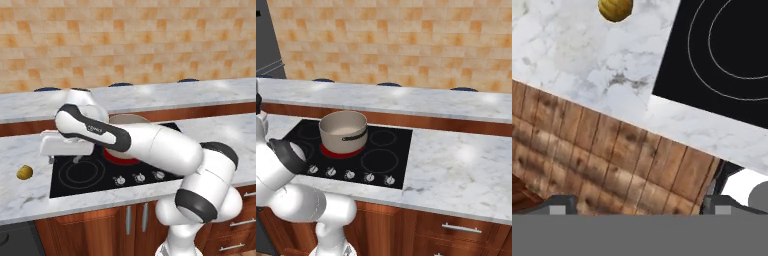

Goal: Turn on the burner for the pot on the stove. Wait thirty seconds for the pot to heat up. Then add the squash to the pot.

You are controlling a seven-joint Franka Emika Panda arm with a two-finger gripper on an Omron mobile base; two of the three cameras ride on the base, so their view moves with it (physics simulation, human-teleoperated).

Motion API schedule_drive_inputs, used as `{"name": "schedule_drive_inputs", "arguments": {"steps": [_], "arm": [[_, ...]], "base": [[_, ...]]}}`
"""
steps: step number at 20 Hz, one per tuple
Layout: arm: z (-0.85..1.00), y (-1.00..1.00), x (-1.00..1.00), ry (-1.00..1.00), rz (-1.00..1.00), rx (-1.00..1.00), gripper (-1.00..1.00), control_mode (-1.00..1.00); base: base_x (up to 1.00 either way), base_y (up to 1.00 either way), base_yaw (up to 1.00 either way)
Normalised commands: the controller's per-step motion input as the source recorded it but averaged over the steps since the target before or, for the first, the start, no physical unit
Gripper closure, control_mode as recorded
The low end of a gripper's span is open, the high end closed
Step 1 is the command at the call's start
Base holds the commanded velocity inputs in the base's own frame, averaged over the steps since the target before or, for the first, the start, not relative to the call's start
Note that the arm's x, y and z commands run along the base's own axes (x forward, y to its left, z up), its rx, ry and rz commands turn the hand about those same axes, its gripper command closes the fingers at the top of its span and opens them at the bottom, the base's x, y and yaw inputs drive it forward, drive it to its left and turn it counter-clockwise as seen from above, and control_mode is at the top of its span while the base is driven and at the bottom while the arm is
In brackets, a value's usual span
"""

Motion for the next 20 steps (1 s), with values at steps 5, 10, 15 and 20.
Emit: {"name": "schedule_drive_inputs", "arguments": {"steps": [5,10,15,20], "arm": [[-0.14,0.43,0.26,-0.01,-0.37,-0.17,-1.00,-1.00],[-0.11,0.39,0.36,-0.01,-0.32,-0.14,-1.00,-1.00],[-0.11,0.35,0.24,0.00,-0.26,-0.05,-1.00,-1.00],[-0.19,0.24,0.30,0.00,-0.19,-0.02,-1.00,-1.00]], "base": [[0.00,0.00,0.00],[0.00,0.00,0.00],[0.00,0.00,0.00],[0.00,0.00,0.00]]}}
